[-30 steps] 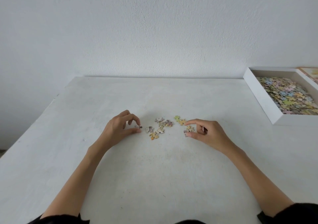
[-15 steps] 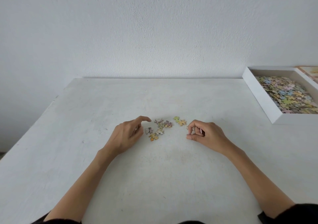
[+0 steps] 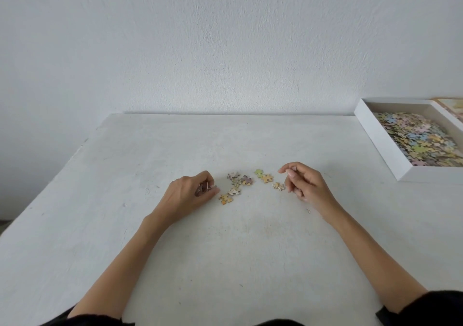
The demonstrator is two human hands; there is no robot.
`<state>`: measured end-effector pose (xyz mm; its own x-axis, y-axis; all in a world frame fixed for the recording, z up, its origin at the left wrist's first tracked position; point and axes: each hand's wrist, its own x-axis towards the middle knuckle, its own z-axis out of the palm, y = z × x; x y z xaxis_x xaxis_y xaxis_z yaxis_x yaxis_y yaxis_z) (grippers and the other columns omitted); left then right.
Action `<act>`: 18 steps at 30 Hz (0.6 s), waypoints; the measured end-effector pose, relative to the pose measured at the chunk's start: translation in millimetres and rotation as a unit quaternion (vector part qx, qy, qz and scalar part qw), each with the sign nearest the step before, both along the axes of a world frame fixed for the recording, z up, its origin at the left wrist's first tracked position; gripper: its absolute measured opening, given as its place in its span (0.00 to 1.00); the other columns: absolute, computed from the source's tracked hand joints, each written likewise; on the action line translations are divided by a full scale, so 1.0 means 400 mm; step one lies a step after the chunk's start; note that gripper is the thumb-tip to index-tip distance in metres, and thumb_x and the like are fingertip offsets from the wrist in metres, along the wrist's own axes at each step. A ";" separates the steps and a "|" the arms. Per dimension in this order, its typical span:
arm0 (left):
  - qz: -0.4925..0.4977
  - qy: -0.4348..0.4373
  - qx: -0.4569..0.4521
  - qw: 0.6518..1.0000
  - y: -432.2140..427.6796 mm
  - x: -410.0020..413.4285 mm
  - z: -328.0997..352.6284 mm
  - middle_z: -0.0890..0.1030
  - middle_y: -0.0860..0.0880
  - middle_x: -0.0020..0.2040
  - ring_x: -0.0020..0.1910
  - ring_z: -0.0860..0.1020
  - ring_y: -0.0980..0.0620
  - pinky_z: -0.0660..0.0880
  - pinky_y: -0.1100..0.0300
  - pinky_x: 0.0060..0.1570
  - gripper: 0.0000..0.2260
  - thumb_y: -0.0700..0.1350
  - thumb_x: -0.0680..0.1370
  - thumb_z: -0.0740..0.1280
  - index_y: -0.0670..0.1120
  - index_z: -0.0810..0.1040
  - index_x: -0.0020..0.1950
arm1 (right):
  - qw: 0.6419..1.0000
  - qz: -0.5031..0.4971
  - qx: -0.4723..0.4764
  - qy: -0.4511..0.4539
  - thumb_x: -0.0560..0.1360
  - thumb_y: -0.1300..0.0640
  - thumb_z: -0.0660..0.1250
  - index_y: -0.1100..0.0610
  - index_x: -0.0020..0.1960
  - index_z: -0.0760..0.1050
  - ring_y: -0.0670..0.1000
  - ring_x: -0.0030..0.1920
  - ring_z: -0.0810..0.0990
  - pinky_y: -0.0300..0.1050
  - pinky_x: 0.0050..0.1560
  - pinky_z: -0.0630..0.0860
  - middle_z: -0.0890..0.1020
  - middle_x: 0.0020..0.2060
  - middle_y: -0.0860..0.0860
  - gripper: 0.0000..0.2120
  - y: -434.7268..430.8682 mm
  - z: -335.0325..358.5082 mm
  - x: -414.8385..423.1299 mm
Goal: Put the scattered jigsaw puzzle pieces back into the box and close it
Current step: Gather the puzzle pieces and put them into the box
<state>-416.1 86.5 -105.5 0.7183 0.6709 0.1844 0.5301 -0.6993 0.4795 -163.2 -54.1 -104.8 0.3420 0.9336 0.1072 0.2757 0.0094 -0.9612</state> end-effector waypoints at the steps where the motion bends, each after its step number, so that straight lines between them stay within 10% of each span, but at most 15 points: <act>1: -0.005 0.006 0.012 1.000 0.000 0.000 0.001 0.67 0.54 0.25 0.30 0.69 0.55 0.60 0.67 0.28 0.08 0.53 0.76 0.63 0.52 0.68 0.41 | 0.998 -0.015 -0.005 0.061 0.79 0.63 0.54 0.57 0.43 0.75 0.44 0.22 0.63 0.33 0.22 0.58 0.73 0.25 0.50 0.12 0.002 0.005 0.000; 5: -0.021 -0.003 0.023 0.999 -0.004 -0.001 0.005 0.65 0.54 0.25 0.26 0.65 0.52 0.60 0.65 0.27 0.06 0.46 0.79 0.59 0.50 0.65 0.43 | 0.987 -0.058 -0.026 0.147 0.79 0.58 0.55 0.57 0.29 0.66 0.44 0.19 0.60 0.32 0.19 0.56 0.67 0.19 0.48 0.19 0.008 0.019 -0.013; 10: -0.054 -0.034 -0.005 0.998 -0.010 -0.005 0.006 0.73 0.49 0.32 0.29 0.69 0.49 0.67 0.56 0.31 0.12 0.48 0.77 0.48 0.53 0.68 0.56 | 0.984 -0.104 -0.020 -0.146 0.76 0.56 0.63 0.54 0.26 0.55 0.44 0.22 0.56 0.35 0.26 0.55 0.58 0.22 0.49 0.23 0.021 0.006 -0.037; 13: -0.077 -0.046 -0.004 0.996 -0.011 -0.001 0.010 0.72 0.56 0.37 0.32 0.69 0.55 0.65 0.62 0.33 0.18 0.48 0.76 0.46 0.52 0.74 0.53 | 0.946 -0.100 -0.020 -0.308 0.76 0.53 0.63 0.53 0.32 0.69 0.47 0.22 0.60 0.36 0.26 0.56 0.60 0.20 0.46 0.14 0.013 -0.009 -0.020; 18: -0.106 -0.053 -0.055 0.991 -0.013 0.001 0.009 0.73 0.58 0.36 0.29 0.67 0.50 0.64 0.57 0.32 0.12 0.46 0.70 0.50 0.53 0.72 0.36 | 0.945 -0.051 -0.038 -0.320 0.71 0.49 0.69 0.49 0.49 0.81 0.44 0.25 0.68 0.31 0.28 0.64 0.67 0.19 0.46 0.08 -0.002 -0.003 -0.008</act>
